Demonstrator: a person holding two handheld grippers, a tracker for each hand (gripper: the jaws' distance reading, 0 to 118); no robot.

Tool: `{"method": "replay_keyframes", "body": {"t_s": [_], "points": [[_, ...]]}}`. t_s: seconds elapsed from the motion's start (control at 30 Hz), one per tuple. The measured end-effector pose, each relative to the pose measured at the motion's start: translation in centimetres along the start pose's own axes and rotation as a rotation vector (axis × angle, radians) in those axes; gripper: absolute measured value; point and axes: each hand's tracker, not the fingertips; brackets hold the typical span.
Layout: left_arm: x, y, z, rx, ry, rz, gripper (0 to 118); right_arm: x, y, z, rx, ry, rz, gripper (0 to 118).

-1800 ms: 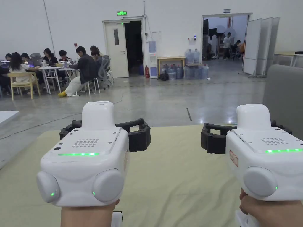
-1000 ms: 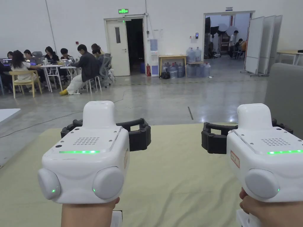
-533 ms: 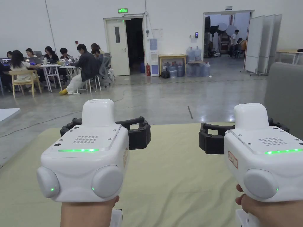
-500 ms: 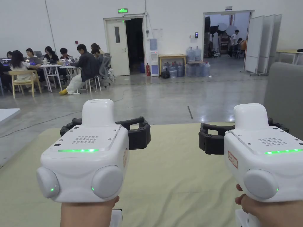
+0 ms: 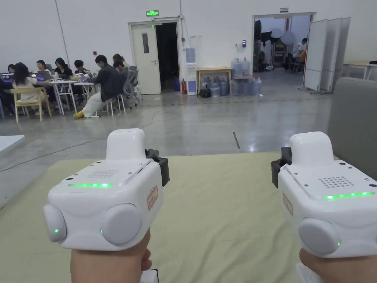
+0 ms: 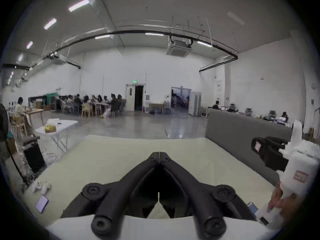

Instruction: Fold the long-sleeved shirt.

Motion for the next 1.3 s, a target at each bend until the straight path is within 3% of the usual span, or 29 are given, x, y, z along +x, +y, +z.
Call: {"method": "replay_keyframes", "body": {"t_s": [0.17, 0.27, 0.33, 0.47, 0.57, 0.67, 0.83, 0.93, 1.07, 1.1, 1.13, 1.17, 1.2, 1.3], "points": [[1.0, -0.5, 0.8, 0.049, 0.035, -0.049, 0, 0.1, -0.6, 0.3, 0.008, -0.009, 0.019, 3], [-0.5, 0.2, 1.6, 0.069, 0.056, -0.020, 0, -0.3, -0.2, -0.5, -0.059, 0.078, -0.062, 3], [-3.0, 0.7, 3.0, 0.087, 0.117, -0.010, 0, -3.0, 0.1, -1.0, -0.072, 0.163, -0.091, 3], [-11.3, 0.5, 9.4, 0.073, 0.350, 0.008, 0, -13.9, 1.1, 0.3, -0.045, 0.517, -0.054, 3], [-18.0, -0.5, 14.4, -0.013, 0.591, 0.007, 0, -21.9, 1.2, 2.6, -0.089, 0.805, -0.102, 3], [-22.6, -2.8, 17.5, -0.159, 0.715, 0.020, 0, -27.1, 0.2, 4.4, -0.159, 0.967, -0.154, 3], [-27.3, -9.4, 14.7, -0.360, 0.649, 0.109, 0, -30.6, -3.3, 4.0, -0.232, 1.003, -0.061, 3], [-29.5, -15.5, 10.3, -0.511, 0.542, 0.161, 0, -30.4, -6.1, 2.4, -0.290, 0.962, 0.022, 3], [-32.1, -23.8, 4.8, -0.639, 0.398, 0.366, 1, -29.4, -9.9, -0.8, -0.406, 0.896, 0.076, 3], [-32.5, -25.3, 3.9, -0.654, 0.400, 0.375, 31, -29.2, -10.8, -1.4, -0.435, 0.882, 0.085, 3], [-33.3, -26.8, 2.4, -0.710, 0.413, 0.372, 97, -28.9, -11.8, -2.1, -0.466, 0.871, 0.094, 3], [-33.9, -28.4, 1.1, -0.783, 0.414, 0.359, 118, -28.6, -12.7, -2.7, -0.489, 0.855, 0.100, 3], [-33.8, -28.1, 1.7, -0.727, 0.439, 0.325, 113, -28.4, -13.4, -3.2, -0.511, 0.839, 0.107, 3], [-34.2, -29.2, 0.4, -0.791, 0.410, 0.222, 118, -28.0, -15.4, -4.4, -0.573, 0.814, 0.107, 3]]}}
